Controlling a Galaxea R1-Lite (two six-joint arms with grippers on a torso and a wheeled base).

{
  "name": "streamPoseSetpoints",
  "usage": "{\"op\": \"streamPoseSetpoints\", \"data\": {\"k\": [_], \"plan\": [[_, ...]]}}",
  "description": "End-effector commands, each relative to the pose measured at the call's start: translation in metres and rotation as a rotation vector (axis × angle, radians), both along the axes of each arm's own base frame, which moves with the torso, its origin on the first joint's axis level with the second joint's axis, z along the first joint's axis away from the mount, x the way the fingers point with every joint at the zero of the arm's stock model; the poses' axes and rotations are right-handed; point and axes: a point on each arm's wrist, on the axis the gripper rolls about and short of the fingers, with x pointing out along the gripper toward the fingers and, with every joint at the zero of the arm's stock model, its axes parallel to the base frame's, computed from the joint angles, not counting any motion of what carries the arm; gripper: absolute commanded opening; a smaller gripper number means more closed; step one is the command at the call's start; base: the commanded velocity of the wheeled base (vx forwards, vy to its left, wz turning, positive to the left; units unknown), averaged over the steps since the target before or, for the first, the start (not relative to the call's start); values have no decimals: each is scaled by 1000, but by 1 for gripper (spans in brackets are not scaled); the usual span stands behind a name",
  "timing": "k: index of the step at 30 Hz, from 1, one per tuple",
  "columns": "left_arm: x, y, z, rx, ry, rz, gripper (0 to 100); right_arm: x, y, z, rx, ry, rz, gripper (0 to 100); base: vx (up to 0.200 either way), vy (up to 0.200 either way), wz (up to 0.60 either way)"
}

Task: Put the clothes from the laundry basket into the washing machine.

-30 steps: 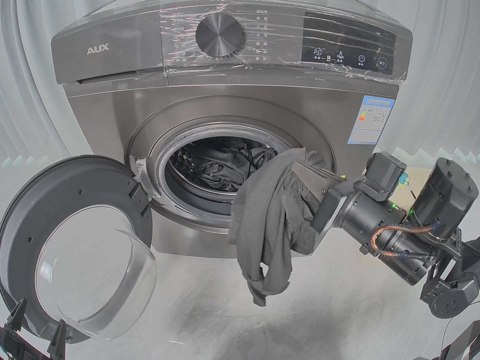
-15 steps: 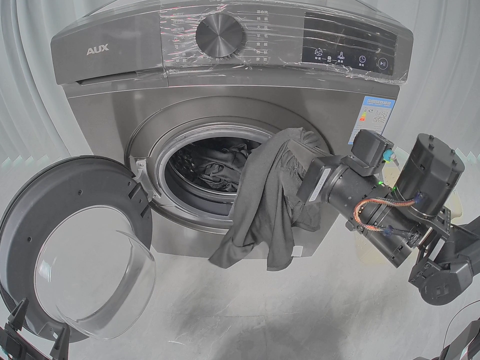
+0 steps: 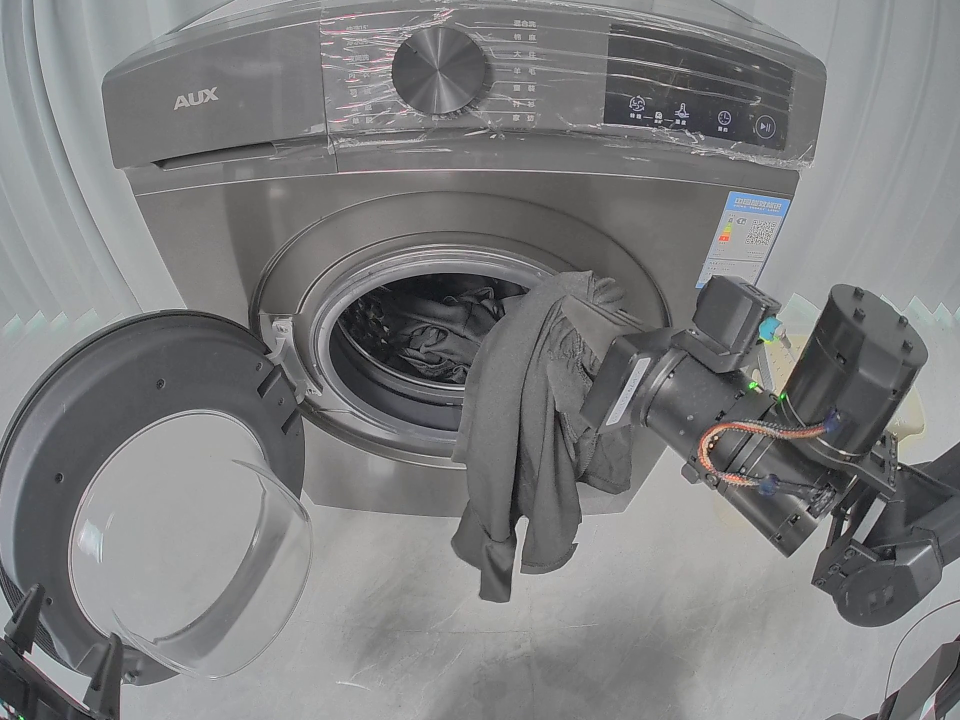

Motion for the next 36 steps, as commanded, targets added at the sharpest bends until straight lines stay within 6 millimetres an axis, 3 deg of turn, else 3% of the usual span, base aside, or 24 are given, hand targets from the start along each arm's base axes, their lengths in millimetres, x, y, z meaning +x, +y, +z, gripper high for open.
{"op": "streamPoseSetpoints", "data": {"k": [1,3,6,7,9,12,21,30,36], "plan": [[-44,-2,157,-96,-380,-107,100,2,1,2,5,-6,-2,0,0,0,0],[-39,-5,166,-52,-259,-298,100,3,3,3,11,-11,1,0,0,0,0],[1,-11,159,-57,-15,-513,100,6,4,8,24,-23,9,0,0,0,0],[1,-11,159,-57,-15,-513,100,6,4,8,24,-23,9,0,0,0,0],[39,-12,145,-49,131,-574,100,4,7,12,40,-37,40,0,0,0,0],[73,-13,125,32,222,-628,100,7,10,14,43,-45,49,0,0,0,0],[106,-42,100,86,377,-910,100,16,20,21,72,-65,37,0,0,0,0],[152,-70,87,86,441,-984,100,16,19,22,84,-77,29,0,0,0,0],[165,-88,74,83,498,-1042,100,15,20,21,84,-77,32,0,0,0,0]]}}
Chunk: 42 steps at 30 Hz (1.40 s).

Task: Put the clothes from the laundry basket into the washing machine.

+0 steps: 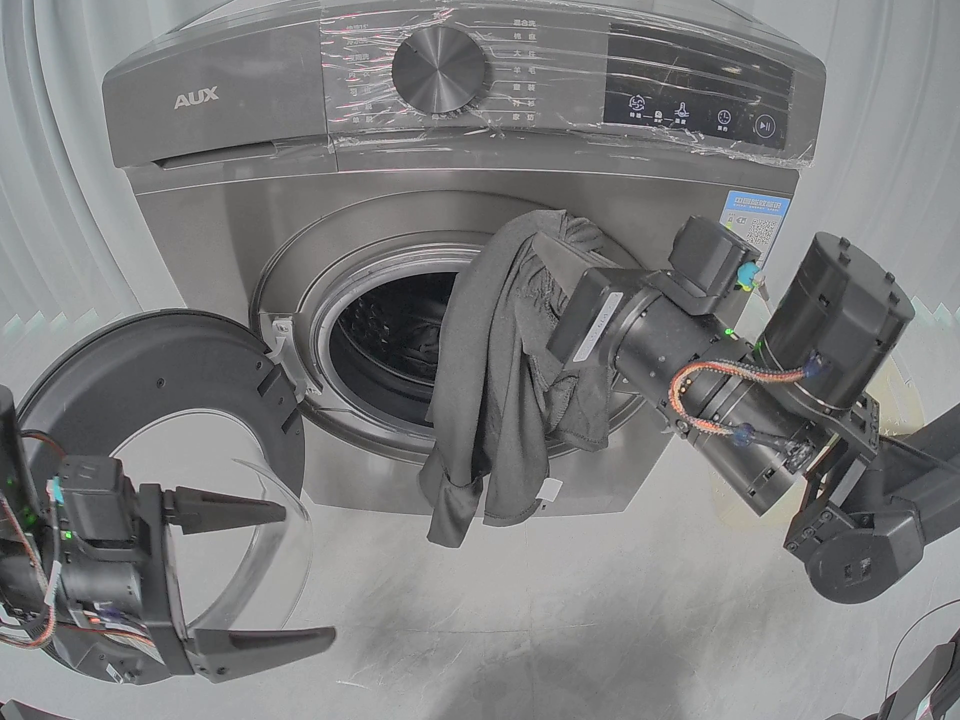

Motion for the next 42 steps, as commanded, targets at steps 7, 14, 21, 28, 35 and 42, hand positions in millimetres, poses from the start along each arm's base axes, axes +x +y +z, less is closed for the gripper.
{"op": "streamPoseSetpoints", "data": {"k": [7,14,21,28,35,42], "plan": [[28,-35,-37,86,189,-113,100,0,1,-4,-7,6,-2,0,0,0,0],[41,-47,-53,111,234,-145,100,0,2,-4,-7,8,-2,0,0,0,0],[53,-58,-68,120,260,-166,100,1,1,-4,-6,7,-3,0,0,0,0],[78,-76,-92,119,275,-164,100,0,3,-6,-10,12,0,0,0,0,0],[108,-93,-118,41,194,-40,100,-1,4,-6,-10,12,5,0,0,0,0],[116,-105,-122,9,210,-23,100,-1,4,-6,-6,9,5,0,0,0,0]]}}
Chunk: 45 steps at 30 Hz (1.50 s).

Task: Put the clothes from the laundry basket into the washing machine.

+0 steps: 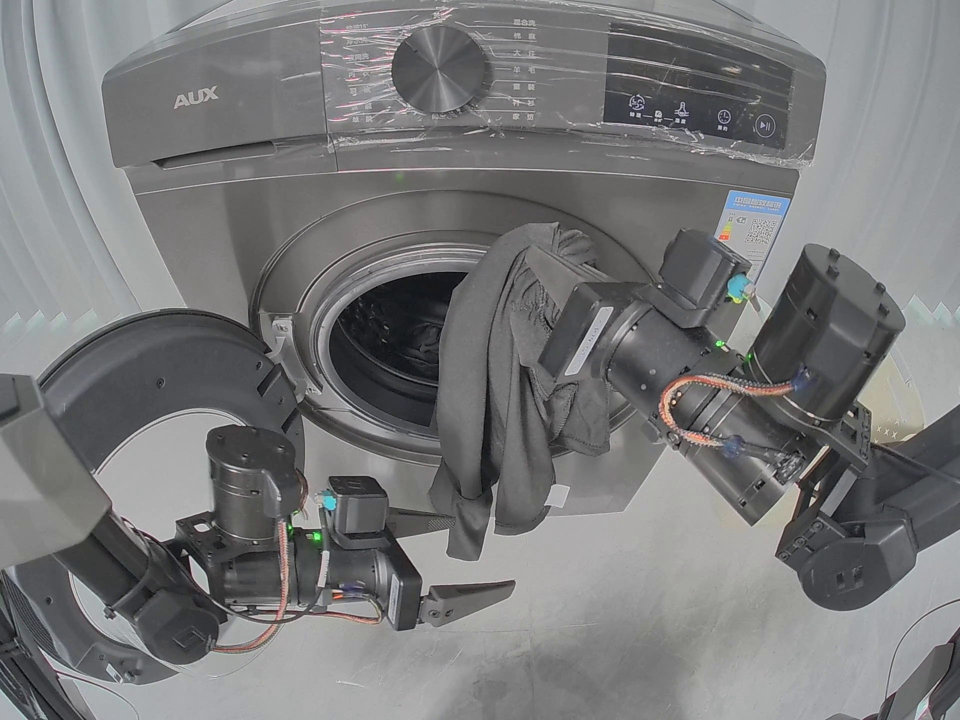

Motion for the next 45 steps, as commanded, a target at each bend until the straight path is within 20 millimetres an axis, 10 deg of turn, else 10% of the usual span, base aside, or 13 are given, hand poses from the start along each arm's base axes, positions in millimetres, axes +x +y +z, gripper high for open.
{"op": "streamPoseSetpoints", "data": {"k": [1,45], "plan": [[9,-9,-22,36,53,17,100,0,0,1,9,-8,1,0,0,0,0],[50,-46,-58,-16,-27,155,100,-2,4,-6,-3,0,11,0,0,0,0]]}}
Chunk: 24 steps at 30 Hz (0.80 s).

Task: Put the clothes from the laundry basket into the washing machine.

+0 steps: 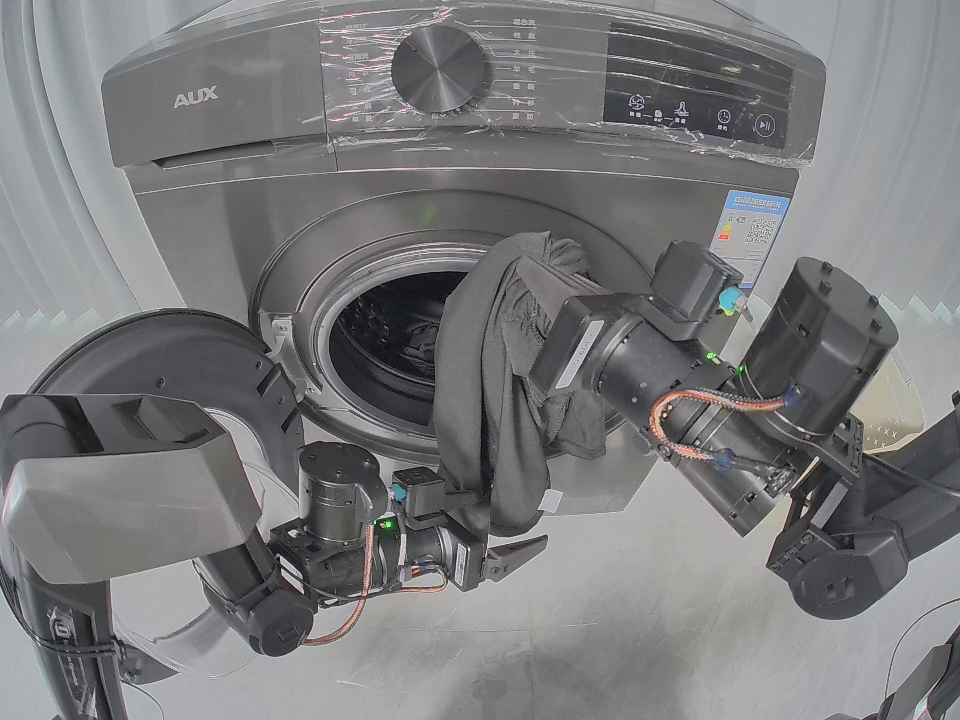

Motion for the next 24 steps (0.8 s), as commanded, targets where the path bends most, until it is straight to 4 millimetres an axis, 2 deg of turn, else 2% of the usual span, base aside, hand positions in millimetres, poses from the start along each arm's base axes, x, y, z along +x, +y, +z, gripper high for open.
{"op": "streamPoseSetpoints", "data": {"k": [1,10,19,24], "plan": [[-2,-6,-9,-6,24,-9,100,0,0,0,-2,0,0,0,0,0,0],[1,-10,-20,7,49,-10,100,0,1,0,0,-1,0,0,0,0,0],[18,-18,-22,0,-8,83,100,0,0,1,3,-2,1,0,0,0,0],[18,-19,-22,2,-10,92,100,-1,0,1,7,-7,0,0,0,0,0]]}}
